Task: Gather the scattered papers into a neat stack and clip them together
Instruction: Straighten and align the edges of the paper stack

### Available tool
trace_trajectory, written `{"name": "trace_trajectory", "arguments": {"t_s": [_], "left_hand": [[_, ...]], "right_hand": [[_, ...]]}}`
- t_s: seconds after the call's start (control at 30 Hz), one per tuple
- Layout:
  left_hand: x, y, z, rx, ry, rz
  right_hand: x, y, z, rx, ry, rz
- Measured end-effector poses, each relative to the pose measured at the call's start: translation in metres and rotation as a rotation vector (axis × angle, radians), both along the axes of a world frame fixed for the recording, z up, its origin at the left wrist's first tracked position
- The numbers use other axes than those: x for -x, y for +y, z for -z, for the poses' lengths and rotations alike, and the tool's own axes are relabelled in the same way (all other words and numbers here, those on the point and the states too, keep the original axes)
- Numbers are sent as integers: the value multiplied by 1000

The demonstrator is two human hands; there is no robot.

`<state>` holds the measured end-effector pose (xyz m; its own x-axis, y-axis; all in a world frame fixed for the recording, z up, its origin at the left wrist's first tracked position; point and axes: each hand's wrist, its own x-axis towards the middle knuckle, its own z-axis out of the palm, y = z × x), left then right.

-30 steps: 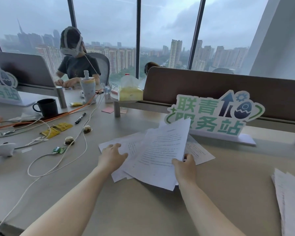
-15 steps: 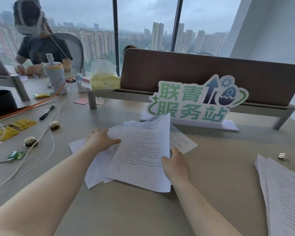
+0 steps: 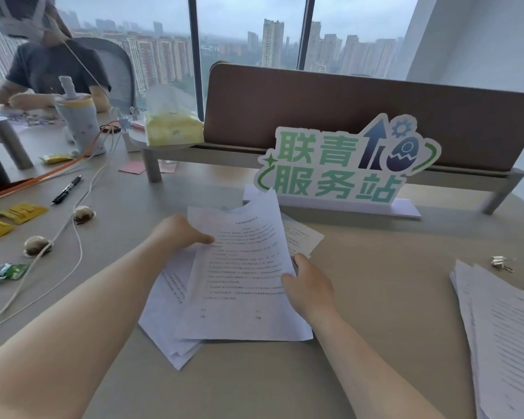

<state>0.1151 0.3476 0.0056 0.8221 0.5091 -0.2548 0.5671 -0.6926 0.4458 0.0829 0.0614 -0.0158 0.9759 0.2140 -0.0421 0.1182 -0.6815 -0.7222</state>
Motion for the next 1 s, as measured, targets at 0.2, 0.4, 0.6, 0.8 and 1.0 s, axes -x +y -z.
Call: {"name": "trace_trajectory", "arguments": {"t_s": [0.2,0.4,0.6,0.8,1.0], "left_hand": [[20,8,-7,339,56,-39],[62,-8,3,611,-279,-87],[91,-40,-24,773,-635,-33],[105,-75,-55,920,-851,14],[106,-123,-89,976,-1084,39]], "right_hand": [[7,0,-2,-128,38,7],[17,-5,-2,-348,76,77],[13,-26,-30,-552,185,191],[1,-46,-67,-614,168,111],[18,-50,-117,-719,-275,177]]}}
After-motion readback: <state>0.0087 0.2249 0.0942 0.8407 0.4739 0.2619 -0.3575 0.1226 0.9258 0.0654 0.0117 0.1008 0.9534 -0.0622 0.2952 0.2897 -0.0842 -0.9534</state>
